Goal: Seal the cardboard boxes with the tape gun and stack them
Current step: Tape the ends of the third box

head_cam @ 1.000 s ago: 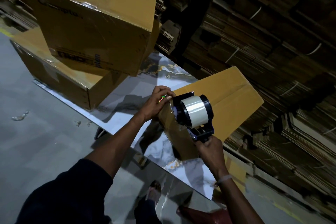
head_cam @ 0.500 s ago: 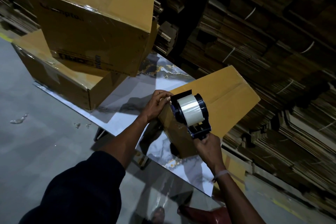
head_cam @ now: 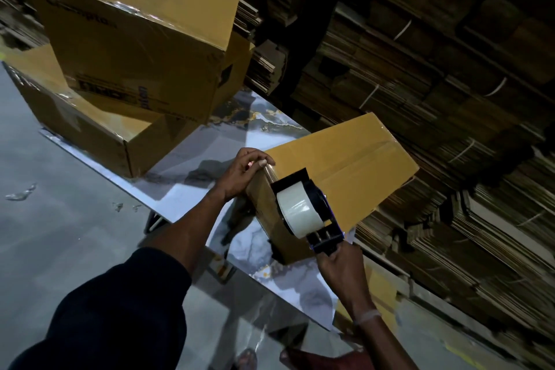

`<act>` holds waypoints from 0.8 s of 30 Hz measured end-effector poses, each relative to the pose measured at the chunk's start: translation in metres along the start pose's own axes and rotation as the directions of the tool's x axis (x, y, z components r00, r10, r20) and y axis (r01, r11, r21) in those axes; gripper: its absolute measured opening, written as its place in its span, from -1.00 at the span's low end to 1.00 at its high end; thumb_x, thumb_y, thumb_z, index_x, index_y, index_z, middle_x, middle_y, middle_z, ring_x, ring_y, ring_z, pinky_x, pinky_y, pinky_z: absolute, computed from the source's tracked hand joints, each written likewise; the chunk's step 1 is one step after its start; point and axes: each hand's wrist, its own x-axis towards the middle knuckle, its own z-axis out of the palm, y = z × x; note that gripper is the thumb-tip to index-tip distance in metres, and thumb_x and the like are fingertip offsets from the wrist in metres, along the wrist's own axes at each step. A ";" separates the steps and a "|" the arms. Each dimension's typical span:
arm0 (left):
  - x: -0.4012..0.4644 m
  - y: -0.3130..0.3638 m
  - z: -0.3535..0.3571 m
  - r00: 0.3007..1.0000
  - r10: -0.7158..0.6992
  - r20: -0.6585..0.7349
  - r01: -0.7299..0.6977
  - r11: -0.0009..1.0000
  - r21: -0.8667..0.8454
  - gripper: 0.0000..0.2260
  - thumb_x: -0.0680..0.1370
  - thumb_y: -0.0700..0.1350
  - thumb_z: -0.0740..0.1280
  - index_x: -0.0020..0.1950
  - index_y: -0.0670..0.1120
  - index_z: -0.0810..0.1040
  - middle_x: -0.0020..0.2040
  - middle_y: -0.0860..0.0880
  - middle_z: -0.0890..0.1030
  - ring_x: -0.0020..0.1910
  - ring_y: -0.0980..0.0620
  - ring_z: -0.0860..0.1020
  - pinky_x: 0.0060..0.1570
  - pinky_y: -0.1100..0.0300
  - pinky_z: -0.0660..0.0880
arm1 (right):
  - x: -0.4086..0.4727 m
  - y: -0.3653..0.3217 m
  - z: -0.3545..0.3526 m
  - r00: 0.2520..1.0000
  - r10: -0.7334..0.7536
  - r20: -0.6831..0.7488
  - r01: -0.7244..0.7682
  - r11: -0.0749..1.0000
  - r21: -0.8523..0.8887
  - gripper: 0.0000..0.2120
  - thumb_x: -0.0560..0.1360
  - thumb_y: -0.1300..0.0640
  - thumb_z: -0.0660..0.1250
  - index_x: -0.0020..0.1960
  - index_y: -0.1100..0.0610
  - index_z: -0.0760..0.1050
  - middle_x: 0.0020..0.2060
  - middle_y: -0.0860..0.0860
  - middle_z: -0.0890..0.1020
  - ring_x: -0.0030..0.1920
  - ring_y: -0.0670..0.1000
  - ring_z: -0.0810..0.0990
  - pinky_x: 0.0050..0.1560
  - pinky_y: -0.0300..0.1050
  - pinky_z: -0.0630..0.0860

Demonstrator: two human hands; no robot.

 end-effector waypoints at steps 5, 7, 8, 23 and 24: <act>-0.004 0.008 0.001 1.000 -0.009 -0.009 0.009 0.999 -0.037 -0.81 0.71 -0.08 0.27 0.15 -0.02 0.69 0.22 -0.06 0.49 0.33 0.08 0.49 0.41 0.15 0.41 | -0.007 0.015 0.002 0.999 0.050 0.001 -0.050 0.996 0.071 -0.53 0.41 0.32 0.36 -0.36 0.05 0.07 -0.58 -0.05 0.17 -0.50 -0.05 0.11 -0.40 -0.18 0.01; -0.003 0.006 -0.001 1.000 -0.012 -0.006 0.012 1.000 -0.029 -0.81 0.72 -0.07 0.27 0.16 0.00 0.69 0.22 -0.05 0.49 0.34 0.07 0.48 0.43 0.12 0.40 | -0.006 0.014 0.005 0.998 0.059 0.021 -0.061 0.992 0.110 -0.66 0.35 0.23 0.29 -0.36 0.11 0.10 -0.56 -0.05 0.17 -0.48 -0.08 0.10 -0.37 -0.13 0.04; -0.001 0.005 -0.002 1.000 -0.010 -0.002 0.010 1.000 -0.023 -0.81 0.72 -0.07 0.27 0.16 0.01 0.69 0.22 -0.05 0.49 0.34 0.07 0.48 0.43 0.10 0.40 | -0.006 0.015 0.006 0.998 0.059 0.027 -0.062 0.990 0.124 -0.68 0.35 0.23 0.28 -0.36 0.15 0.12 -0.55 -0.05 0.17 -0.46 -0.08 0.10 -0.36 -0.10 0.06; 0.042 0.025 0.010 0.943 -0.041 -0.329 0.121 0.966 0.227 -0.87 0.60 -0.04 0.43 0.11 0.11 0.72 0.40 -0.06 0.37 0.46 -0.07 0.32 0.45 0.07 0.30 | 0.050 -0.022 0.021 0.993 0.113 0.033 -0.116 0.987 0.112 -0.65 0.46 0.36 0.33 -0.33 0.10 0.23 -0.48 0.02 0.24 -0.45 -0.05 0.15 -0.37 -0.09 0.11; 0.039 0.026 0.015 0.925 -0.007 -0.379 0.136 0.940 0.314 -0.86 0.57 -0.02 0.47 0.12 0.11 0.72 0.38 -0.07 0.39 0.43 -0.09 0.33 0.41 0.06 0.30 | 0.051 -0.022 0.021 0.993 0.113 0.033 -0.116 0.987 0.110 -0.62 0.46 0.36 0.33 -0.35 0.09 0.21 -0.50 -0.01 0.23 -0.48 -0.08 0.13 -0.39 -0.09 0.11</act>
